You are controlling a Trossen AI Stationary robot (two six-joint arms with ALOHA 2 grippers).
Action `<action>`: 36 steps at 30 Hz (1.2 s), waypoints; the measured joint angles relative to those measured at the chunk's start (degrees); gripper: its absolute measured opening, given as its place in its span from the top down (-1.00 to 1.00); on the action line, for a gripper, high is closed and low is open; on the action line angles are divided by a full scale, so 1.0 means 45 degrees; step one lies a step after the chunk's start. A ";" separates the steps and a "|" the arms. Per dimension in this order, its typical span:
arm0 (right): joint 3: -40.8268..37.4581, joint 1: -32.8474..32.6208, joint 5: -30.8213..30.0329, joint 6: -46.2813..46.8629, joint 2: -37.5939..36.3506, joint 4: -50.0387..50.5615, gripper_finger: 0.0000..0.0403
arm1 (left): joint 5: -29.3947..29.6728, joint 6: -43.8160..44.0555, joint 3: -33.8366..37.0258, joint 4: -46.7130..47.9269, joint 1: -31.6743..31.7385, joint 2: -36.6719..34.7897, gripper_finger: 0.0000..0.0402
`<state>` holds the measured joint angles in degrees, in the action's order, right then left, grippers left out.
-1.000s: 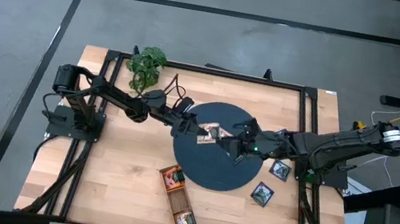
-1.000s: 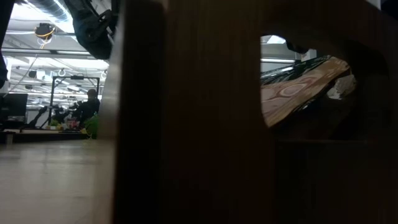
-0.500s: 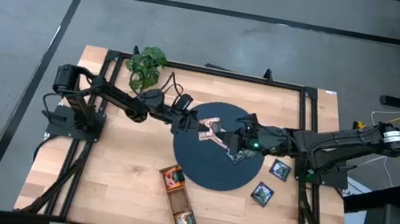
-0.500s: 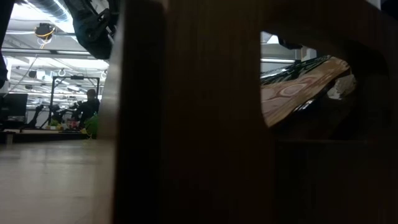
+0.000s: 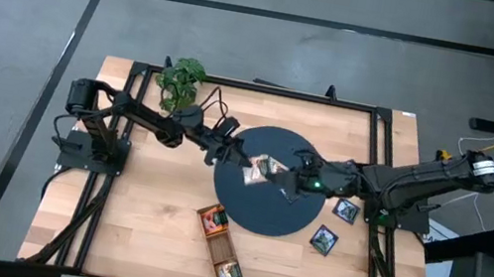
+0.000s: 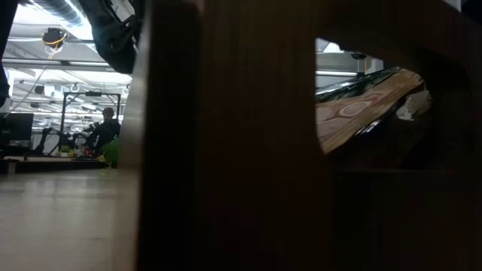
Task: Pick & Place Tea
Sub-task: Put the brown tea bag into the right section of the wooden organizer
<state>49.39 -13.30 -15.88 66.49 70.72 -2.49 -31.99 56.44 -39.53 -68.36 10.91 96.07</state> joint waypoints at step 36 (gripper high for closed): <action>0.5574 -0.4944 0.2141 0.7796 0.6522 0.2960 1.00 | 0.7178 -0.7285 -0.0039 1.4009 -0.5540 -0.5683 0.89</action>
<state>74.48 -35.55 -6.24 101.58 100.07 10.83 0.31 23.66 -39.70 -5.32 -14.02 70.50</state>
